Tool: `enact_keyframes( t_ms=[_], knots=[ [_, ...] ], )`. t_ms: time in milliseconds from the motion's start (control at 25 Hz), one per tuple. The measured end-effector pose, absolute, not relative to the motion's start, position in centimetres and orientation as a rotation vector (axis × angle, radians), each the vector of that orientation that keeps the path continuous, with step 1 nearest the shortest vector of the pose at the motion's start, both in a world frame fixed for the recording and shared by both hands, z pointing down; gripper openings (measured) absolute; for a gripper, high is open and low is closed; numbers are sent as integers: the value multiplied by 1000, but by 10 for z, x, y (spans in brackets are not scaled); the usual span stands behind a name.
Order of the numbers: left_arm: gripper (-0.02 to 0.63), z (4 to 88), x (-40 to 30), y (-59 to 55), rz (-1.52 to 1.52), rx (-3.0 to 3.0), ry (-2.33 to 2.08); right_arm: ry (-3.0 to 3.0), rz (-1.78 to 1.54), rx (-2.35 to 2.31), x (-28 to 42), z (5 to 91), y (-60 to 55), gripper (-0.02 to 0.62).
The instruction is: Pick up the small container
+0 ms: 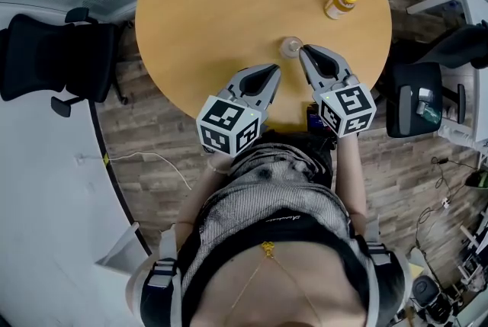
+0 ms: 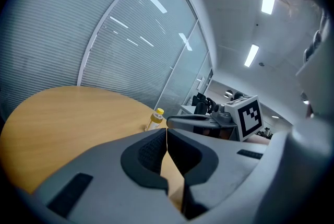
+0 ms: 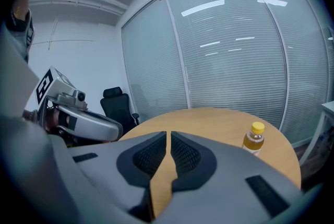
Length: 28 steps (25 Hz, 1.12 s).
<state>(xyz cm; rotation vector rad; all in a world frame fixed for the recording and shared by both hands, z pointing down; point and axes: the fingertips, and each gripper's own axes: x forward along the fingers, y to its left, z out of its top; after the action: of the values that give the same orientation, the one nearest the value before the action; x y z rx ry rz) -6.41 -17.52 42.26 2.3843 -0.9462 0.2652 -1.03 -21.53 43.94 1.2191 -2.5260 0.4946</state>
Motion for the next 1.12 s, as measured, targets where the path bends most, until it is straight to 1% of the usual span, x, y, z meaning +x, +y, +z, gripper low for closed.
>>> enact_keyframes(
  t_ms=[680,1120],
  knots=[
    [21,428,-71,-180,277,2381,-950,-2455,476,1163,-22,468,-220,40],
    [21,434,-77,-182,280,2358,-955,-2367,540,1151,-18,512,-225,40]
  ],
)
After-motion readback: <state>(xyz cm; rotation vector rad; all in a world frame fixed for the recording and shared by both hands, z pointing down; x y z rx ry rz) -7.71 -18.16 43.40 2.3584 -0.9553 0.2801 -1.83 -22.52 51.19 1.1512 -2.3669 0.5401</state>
